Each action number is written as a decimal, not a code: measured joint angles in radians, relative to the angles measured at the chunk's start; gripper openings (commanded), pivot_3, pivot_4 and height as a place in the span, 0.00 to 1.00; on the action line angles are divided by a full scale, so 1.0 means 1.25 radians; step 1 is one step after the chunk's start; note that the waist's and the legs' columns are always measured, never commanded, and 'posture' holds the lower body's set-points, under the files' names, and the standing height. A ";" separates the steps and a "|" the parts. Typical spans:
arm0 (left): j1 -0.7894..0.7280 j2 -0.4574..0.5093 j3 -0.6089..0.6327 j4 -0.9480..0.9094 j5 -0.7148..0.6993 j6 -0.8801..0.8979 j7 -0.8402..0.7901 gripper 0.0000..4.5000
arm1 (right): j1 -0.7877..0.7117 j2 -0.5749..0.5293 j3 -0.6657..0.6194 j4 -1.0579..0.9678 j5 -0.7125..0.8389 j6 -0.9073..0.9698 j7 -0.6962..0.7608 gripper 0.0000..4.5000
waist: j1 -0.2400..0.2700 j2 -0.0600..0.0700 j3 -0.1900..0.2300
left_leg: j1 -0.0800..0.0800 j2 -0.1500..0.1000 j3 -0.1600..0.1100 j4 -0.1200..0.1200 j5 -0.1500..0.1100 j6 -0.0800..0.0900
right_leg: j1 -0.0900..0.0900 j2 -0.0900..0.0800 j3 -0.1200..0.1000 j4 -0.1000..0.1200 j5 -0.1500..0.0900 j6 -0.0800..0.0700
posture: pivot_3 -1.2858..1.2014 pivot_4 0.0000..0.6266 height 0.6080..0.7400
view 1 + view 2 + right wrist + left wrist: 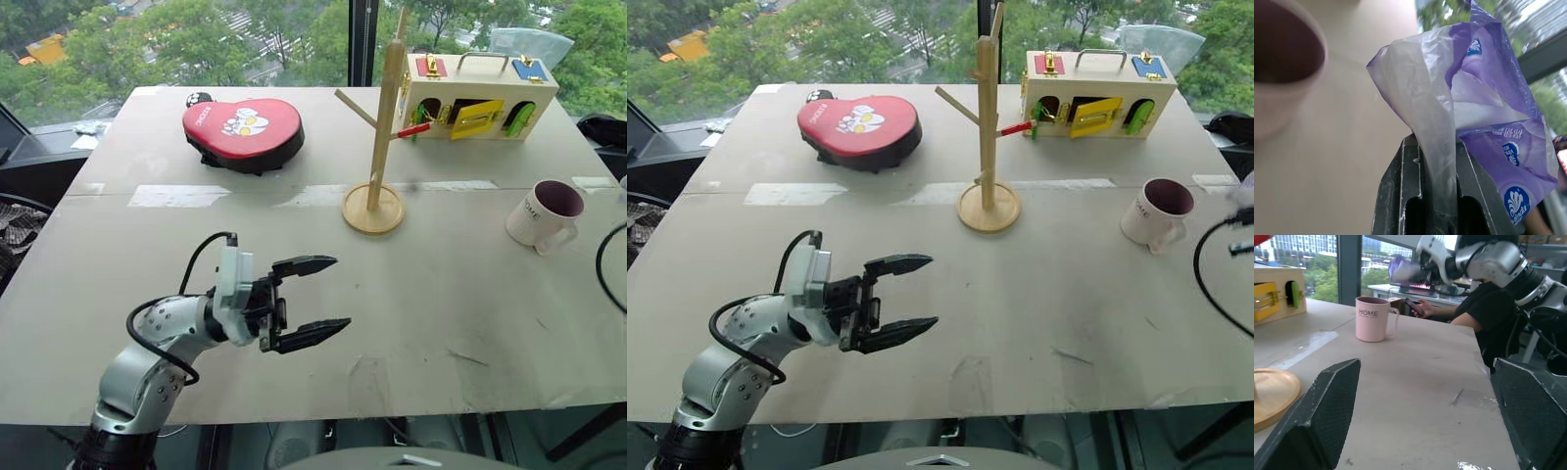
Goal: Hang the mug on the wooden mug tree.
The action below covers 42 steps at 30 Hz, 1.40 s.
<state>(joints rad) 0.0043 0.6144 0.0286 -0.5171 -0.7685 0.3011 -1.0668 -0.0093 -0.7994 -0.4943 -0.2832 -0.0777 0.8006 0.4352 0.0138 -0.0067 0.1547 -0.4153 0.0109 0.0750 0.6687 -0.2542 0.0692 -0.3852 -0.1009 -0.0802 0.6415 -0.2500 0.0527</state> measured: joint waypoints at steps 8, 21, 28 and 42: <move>-0.027 0.000 -0.003 0.000 -0.005 0.029 0.001 1.00 | 0.024 0.029 0.055 0.282 -0.005 -0.204 -0.039 0.65 | -0.004 0.003 0.001 | 0.001 0.001 0.001 0.000 0.000 0.000 | 0.000 0.002 0.003 0.001 0.000 0.000 | 0.52 0.24 0.93; -0.054 -0.002 -0.007 -0.002 -0.016 0.062 0.001 1.00 | 0.117 0.087 -0.078 -0.200 0.262 0.018 0.055 0.98 | -0.004 0.000 0.000 | 0.002 0.002 -0.002 0.000 0.000 0.000 | 0.002 0.002 0.004 -0.001 -0.002 -0.002 | 0.52 0.24 0.93; -0.059 -0.001 -0.007 -0.002 -0.016 0.071 0.001 1.00 | 0.019 0.231 0.094 -0.135 0.133 -0.002 -0.167 0.98 | 0.002 0.002 0.001 | 0.000 0.001 -0.001 0.000 0.000 -0.001 | 0.000 0.002 0.004 0.000 0.000 0.000 | 0.52 0.24 0.93; -0.037 0.001 -0.001 -0.019 -0.015 0.079 0.034 1.00 | -0.150 0.311 0.113 0.148 0.034 -0.159 -0.373 0.98 | -0.002 0.002 0.001 | 0.001 0.001 0.000 0.000 0.001 -0.001 | 0.000 0.003 0.003 0.001 0.000 0.000 | 0.52 0.24 0.93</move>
<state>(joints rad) -0.0425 0.6155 0.0277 -0.5404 -0.7878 0.3994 -1.0241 -0.1970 -0.4105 -0.3532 -0.0982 -0.0353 0.6019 -0.0304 0.0110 -0.0042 0.1555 -0.4143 0.0118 0.0753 0.6686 -0.2533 0.0676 -0.3858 -0.0976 -0.0762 0.6425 -0.2504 0.0529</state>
